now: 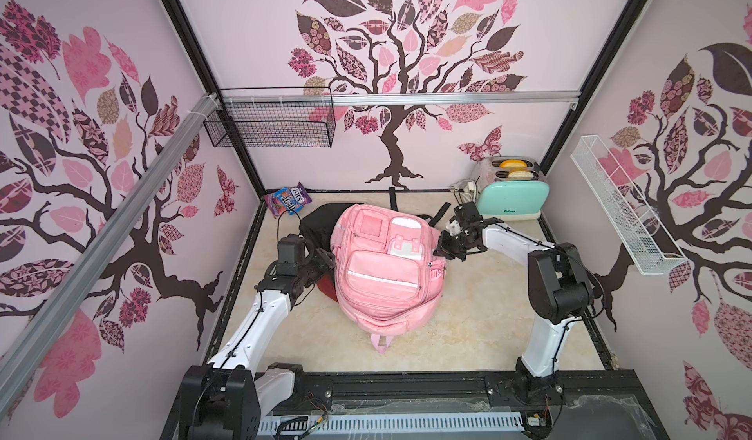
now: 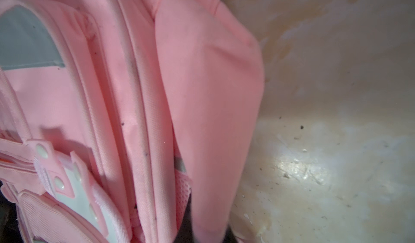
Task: Zip up the backpack
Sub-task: Place the backpack on the backpack, then zip the zipper on the backpack.
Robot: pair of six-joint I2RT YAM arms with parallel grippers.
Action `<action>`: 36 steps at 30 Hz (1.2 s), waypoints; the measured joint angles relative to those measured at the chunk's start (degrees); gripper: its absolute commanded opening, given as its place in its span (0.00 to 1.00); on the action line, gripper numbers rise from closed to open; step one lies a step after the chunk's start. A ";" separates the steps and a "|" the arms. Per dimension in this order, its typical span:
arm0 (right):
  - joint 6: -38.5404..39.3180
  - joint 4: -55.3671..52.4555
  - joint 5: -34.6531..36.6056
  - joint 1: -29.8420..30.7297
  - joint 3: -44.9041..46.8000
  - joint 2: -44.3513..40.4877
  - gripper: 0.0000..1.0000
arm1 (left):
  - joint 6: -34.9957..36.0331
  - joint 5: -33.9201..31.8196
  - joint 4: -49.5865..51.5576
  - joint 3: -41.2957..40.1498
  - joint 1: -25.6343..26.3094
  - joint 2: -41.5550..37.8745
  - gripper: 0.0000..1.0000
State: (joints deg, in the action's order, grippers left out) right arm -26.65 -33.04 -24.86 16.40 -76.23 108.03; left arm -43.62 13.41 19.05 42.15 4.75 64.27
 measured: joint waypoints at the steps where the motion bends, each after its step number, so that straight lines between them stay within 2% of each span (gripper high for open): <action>1: 0.17 -0.04 0.39 0.11 0.00 0.00 0.00 | 0.39 -0.42 1.03 0.96 -0.37 -0.39 0.50; 8: 1.11 -0.15 1.97 0.39 -0.07 0.00 0.00 | 4.13 -1.40 5.66 12.13 -0.85 1.79 0.52; 12: 1.20 -0.17 1.92 0.39 -0.13 0.00 0.00 | 5.95 0.96 5.03 15.08 -0.44 7.08 0.52; 19: 1.18 -0.11 1.38 0.39 -0.13 0.00 0.00 | 6.51 2.23 5.49 13.94 0.59 15.26 0.54; 29: 1.09 0.02 0.74 0.39 -0.13 0.00 0.00 | 5.66 1.16 2.97 11.67 3.08 18.34 0.56; 31: 1.01 0.07 0.57 0.39 -0.13 0.00 0.00 | 5.22 1.03 2.03 11.06 3.58 19.37 0.49; 32: 0.98 0.07 0.48 0.39 -0.13 0.00 0.00 | 5.07 1.07 1.44 10.78 3.72 19.85 0.40; 34: 0.96 0.09 0.26 0.39 -0.13 0.00 0.00 | 4.17 1.81 0.00 10.08 3.82 20.65 0.18; 36: 0.92 0.15 0.24 0.39 -0.13 0.00 0.00 | 4.02 2.60 -0.96 9.77 3.82 20.87 0.02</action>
State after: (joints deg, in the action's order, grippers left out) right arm -25.74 -32.88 -24.62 16.80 -76.36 108.03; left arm -39.59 16.01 18.09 51.92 8.58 85.14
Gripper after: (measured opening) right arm 0.054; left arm 0.155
